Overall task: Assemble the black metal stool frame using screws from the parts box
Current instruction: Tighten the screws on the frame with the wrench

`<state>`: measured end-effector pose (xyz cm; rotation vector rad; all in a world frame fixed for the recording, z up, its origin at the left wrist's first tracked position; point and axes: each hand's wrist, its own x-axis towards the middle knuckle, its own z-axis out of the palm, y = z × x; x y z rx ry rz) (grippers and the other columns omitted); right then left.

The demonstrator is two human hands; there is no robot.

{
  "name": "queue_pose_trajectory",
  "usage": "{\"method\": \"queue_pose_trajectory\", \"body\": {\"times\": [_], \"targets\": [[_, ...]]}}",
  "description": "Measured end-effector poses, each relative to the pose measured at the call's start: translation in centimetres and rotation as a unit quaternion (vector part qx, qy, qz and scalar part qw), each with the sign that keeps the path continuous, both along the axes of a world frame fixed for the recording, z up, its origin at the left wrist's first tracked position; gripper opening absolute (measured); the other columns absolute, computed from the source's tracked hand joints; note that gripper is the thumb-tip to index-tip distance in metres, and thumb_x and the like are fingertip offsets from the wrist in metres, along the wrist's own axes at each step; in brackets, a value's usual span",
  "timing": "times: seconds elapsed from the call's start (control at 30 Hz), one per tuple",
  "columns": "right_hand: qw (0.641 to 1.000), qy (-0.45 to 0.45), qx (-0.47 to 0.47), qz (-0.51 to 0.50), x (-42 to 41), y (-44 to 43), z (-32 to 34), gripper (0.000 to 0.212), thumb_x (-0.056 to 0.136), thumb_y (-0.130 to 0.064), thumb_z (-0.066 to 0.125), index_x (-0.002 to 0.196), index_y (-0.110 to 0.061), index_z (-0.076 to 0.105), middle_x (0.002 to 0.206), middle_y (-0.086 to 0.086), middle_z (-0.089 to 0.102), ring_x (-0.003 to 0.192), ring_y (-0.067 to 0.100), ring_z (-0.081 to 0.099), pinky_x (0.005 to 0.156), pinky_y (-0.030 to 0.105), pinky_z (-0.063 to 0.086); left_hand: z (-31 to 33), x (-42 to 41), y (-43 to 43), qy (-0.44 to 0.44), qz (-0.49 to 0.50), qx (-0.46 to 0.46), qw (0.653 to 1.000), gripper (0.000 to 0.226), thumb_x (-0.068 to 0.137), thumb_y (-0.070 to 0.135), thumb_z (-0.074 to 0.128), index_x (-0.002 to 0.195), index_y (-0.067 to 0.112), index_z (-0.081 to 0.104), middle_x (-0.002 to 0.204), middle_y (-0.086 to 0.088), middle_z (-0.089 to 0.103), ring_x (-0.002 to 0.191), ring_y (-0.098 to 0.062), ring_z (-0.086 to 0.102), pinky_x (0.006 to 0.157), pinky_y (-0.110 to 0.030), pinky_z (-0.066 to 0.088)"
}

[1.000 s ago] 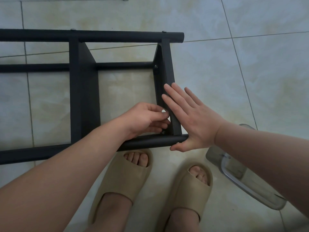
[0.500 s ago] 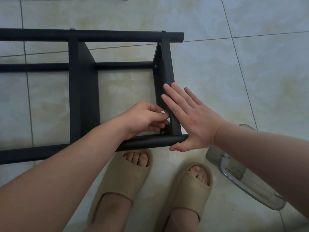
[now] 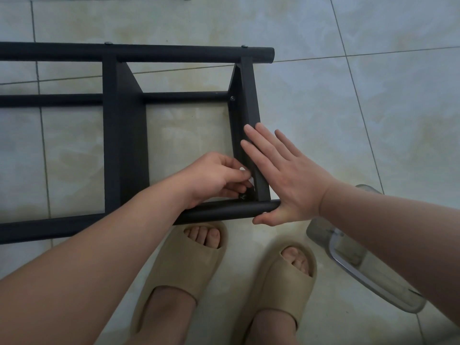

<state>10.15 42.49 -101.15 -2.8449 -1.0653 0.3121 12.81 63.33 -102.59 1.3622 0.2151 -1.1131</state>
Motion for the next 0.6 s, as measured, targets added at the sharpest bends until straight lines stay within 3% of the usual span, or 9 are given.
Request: {"method": "queue_pose_trajectory", "body": {"times": [0.37, 0.6], "targets": [[1.0, 0.003, 0.0, -0.001, -0.01, 0.02, 0.1, 0.127, 0.075, -0.089, 0.045, 0.159, 0.001, 0.016, 0.168, 0.02, 0.004, 0.156, 0.035, -0.001, 0.123, 0.058, 0.016, 0.07, 0.07, 0.07, 0.088, 0.029, -0.015, 0.996, 0.011, 0.095, 0.012, 0.063, 0.085, 0.01, 0.066, 0.08, -0.006, 0.075, 0.068, -0.012, 0.071, 0.063, -0.025, 0.057], [1.0, 0.006, -0.003, 0.0, 0.0, 0.1, 0.15, 0.127, 0.075, -0.09, 0.042, 0.159, 0.002, 0.016, 0.168, 0.02, 0.003, 0.156, 0.035, -0.001, 0.124, 0.058, 0.015, 0.47, 0.16, 0.22, 0.017, -0.037, 0.02, 0.999, 0.019, 0.099, 0.009, 0.057, 0.081, 0.009, 0.063, 0.07, -0.001, 0.072, 0.063, -0.011, 0.063, 0.061, -0.02, 0.054]]}}
